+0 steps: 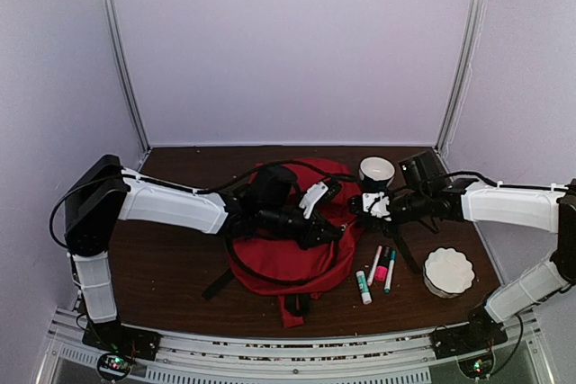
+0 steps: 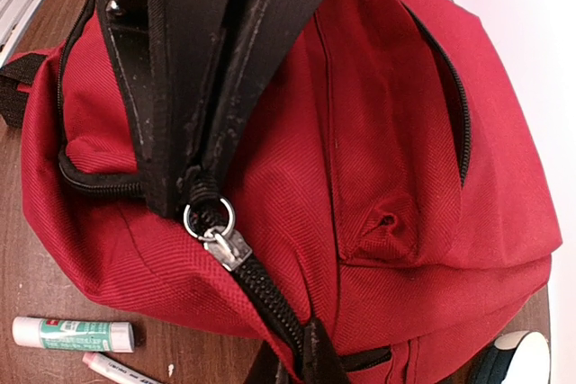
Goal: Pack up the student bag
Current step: Grab the largest pocket of the student bag.
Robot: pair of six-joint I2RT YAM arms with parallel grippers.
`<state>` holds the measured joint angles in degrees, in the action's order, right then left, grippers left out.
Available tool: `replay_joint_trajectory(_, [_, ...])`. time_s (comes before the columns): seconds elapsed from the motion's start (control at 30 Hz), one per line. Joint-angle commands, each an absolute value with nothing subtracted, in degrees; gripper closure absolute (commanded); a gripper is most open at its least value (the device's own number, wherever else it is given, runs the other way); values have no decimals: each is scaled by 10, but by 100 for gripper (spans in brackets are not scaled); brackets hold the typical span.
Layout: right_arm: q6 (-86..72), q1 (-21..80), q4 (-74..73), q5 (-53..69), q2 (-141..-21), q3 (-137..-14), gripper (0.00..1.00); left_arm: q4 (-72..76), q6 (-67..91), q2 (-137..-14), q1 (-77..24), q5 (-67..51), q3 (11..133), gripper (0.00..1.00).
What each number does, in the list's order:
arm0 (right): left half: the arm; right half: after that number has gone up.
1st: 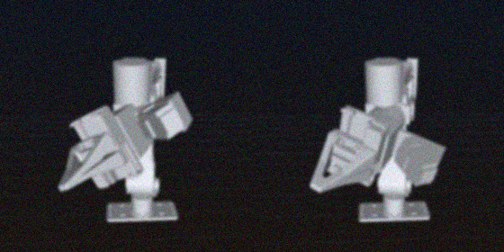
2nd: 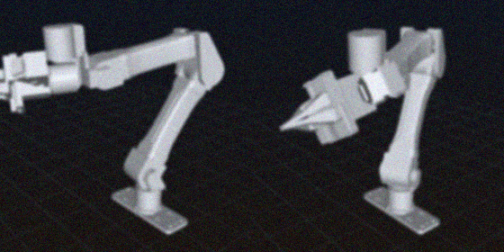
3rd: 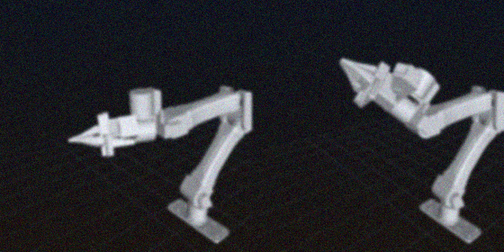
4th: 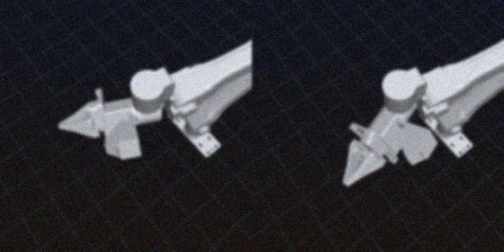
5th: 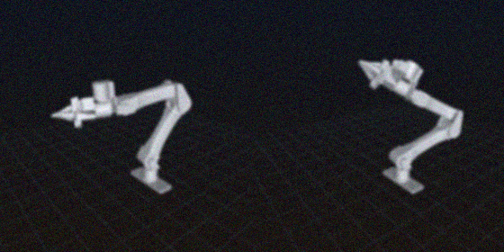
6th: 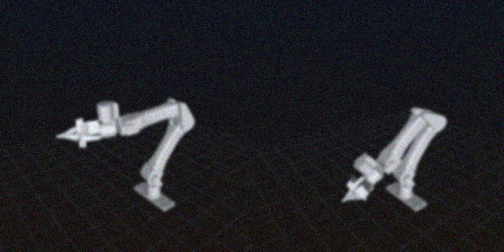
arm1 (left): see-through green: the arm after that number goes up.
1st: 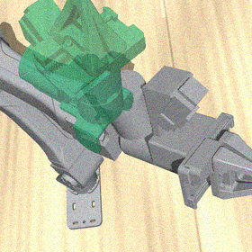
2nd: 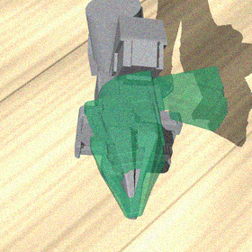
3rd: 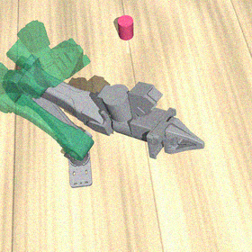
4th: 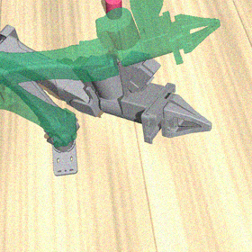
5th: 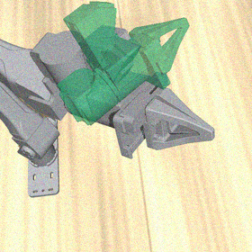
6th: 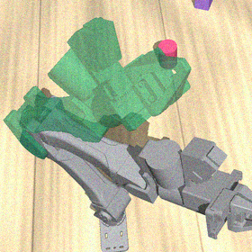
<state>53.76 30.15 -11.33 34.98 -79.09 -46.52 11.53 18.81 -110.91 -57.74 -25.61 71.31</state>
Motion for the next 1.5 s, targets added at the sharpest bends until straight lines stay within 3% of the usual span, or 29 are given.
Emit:
replay_joint_trajectory(0.0, [526, 293, -107, 330, -799, -479, 96, 107, 190, -1091, -576, -284, 702, 100])
replay_joint_trajectory(0.13, [525, 292, -112, 332, -803, -482, 96, 111, 198, -1106, -576, -292, 722, 100])
replay_joint_trajectory(0.17, [525, 293, -113, 333, -803, -483, 96, 111, 200, -1110, -576, -296, 728, 93])
replay_joint_trajectory(0.43, [523, 294, -115, 333, -809, -486, 96, 106, 212, -1124, -574, -310, 751, 73])
replay_joint_trajectory(0.63, [522, 294, -115, 333, -812, -487, 96, 111, 218, -1123, -570, -318, 742, 93])
replay_joint_trajectory(0.7, [522, 294, -115, 333, -812, -488, 96, 109, 221, -1122, -570, -310, 739, 93])
replay_joint_trajectory(0.8, [521, 294, -114, 333, -812, -488, 96, 83, 230, -1126, -570, -276, 749, 81])
replay_joint_trajectory(0.9, [518, 293, -114, 332, -814, -489, 96, 110, 263, -1124, -570, -275, 742, 85])
replay_joint_trajectory(1.0, [516, 294, -115, 331, -814, -492, 96, 202, 317, -1116, -570, -319, 702, 97])
replay_joint_trajectory(1.23, [504, 294, -128, 341, -823, -507, 96, 322, 387, -1141, -564, -388, 674, 100])
replay_joint_trajectory(1.37, [501, 294, -131, 341, -821, -506, 96, 276, 386, -1156, -564, -349, 686, 81])
replay_joint_trajectory(1.47, [501, 294, -130, 338, -816, -503, 96, 227, 374, -1161, -564, -319, 701, 75])
